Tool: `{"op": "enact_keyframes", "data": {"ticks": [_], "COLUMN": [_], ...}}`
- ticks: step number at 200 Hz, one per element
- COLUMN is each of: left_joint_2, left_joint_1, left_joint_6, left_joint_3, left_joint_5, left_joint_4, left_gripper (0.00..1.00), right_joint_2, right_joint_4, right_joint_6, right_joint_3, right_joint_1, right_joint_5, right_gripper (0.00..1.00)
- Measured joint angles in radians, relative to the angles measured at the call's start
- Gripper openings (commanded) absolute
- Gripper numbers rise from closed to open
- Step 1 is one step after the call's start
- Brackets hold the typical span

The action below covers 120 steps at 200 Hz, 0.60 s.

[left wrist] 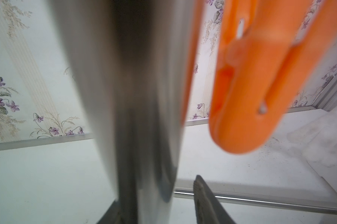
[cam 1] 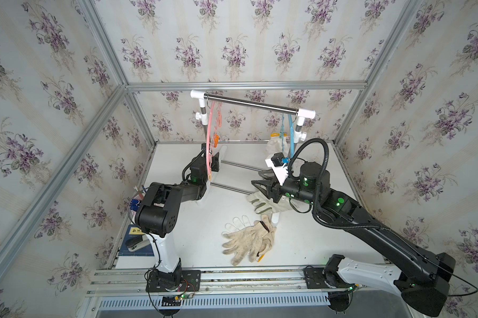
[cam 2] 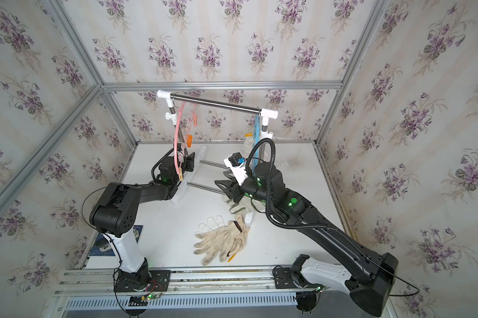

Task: Clip the gloves onto a hanger to dry
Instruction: Move the clothesline to the center of the board.

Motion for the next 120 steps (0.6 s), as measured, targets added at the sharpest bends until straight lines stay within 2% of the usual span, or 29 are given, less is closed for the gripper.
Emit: {"op": "enact_keyframes", "data": {"ticks": [22,47,64,77,120], "left_joint_2": [-0.001,-0.013,-0.028,-0.044,-0.118], "left_joint_1": [0.003,0.002,0.0,-0.002,-0.039], "left_joint_6": [-0.016,-0.031,-0.026,0.006,0.005], "left_joint_3": [-0.008,-0.021,-0.036,-0.05,-0.107], "left_joint_5": [-0.013,-0.016,-0.016,-0.021,-0.089], "left_joint_4": [0.01,0.011,0.006,-0.003,-0.048], "left_gripper": [0.3,0.29,0.22,0.21,0.17], "right_joint_2": [0.002,0.002,0.002,0.001,-0.009], "right_joint_4": [0.0,-0.001,-0.001,-0.002,0.001], "right_joint_6": [-0.001,-0.002,-0.002,-0.002,0.0], "right_joint_3": [0.006,0.006,0.002,0.0,-0.017], "right_joint_1": [0.0,0.0,0.0,0.0,0.0], "right_joint_5": [0.0,0.0,0.0,0.0,0.025], "right_gripper": [0.49,0.49,0.49,0.5,0.5]}}
